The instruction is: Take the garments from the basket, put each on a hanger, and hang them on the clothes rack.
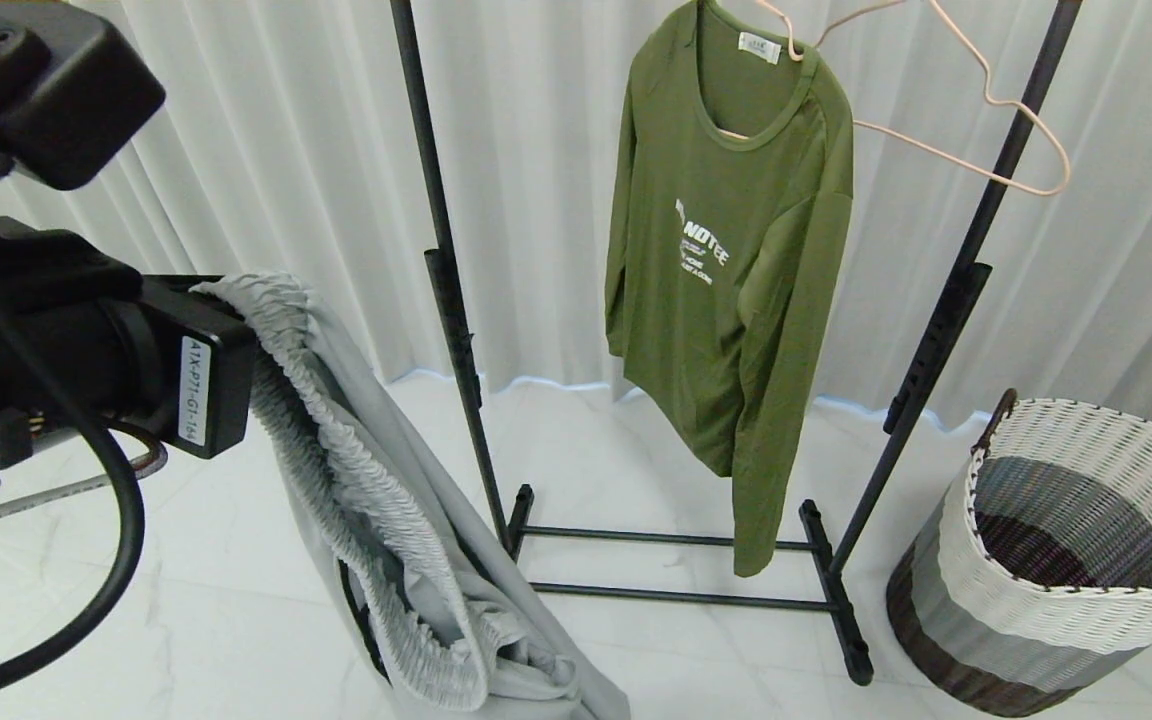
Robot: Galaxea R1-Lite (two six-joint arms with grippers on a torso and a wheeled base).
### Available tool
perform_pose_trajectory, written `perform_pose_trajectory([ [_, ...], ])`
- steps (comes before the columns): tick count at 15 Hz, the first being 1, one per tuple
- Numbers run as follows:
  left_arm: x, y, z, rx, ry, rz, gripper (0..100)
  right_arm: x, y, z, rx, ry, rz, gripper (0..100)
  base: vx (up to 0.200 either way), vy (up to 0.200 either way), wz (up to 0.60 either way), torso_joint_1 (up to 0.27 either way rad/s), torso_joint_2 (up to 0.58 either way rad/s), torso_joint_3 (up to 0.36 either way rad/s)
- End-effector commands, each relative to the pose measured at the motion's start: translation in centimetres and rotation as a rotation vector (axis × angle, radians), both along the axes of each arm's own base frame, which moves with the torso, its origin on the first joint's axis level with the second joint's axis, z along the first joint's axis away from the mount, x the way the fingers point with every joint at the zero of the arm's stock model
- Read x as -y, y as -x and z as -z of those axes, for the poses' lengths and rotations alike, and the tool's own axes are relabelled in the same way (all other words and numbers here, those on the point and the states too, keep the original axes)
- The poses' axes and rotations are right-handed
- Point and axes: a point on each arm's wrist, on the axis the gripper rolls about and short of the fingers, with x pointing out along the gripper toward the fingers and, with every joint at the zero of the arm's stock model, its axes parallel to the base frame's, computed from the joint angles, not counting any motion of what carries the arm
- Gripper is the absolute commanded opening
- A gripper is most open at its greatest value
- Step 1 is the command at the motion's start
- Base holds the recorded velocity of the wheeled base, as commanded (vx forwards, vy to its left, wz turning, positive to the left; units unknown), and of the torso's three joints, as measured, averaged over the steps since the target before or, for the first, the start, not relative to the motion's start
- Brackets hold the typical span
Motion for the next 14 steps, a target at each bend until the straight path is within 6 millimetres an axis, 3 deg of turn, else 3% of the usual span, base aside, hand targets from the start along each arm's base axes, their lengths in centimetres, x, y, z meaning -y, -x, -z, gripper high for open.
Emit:
perform_pose_trajectory([
  [1, -0.1, 0.1, 0.0, 0.004, -0.012, 0.003, 0, 0.0, -0.3, 0.1, -0.011, -0.003, 0.004, 100, 0.000, 0.000, 0.00, 0.032, -0.15, -0.198],
  [14, -0.3, 0.3, -0.1, 0.015, -0.040, 0.006, 0, -0.4, -2.2, -0.2, 0.030, -0.085, -0.010, 100, 0.000, 0.000, 0.00, 0.174, -0.47, -0.282],
])
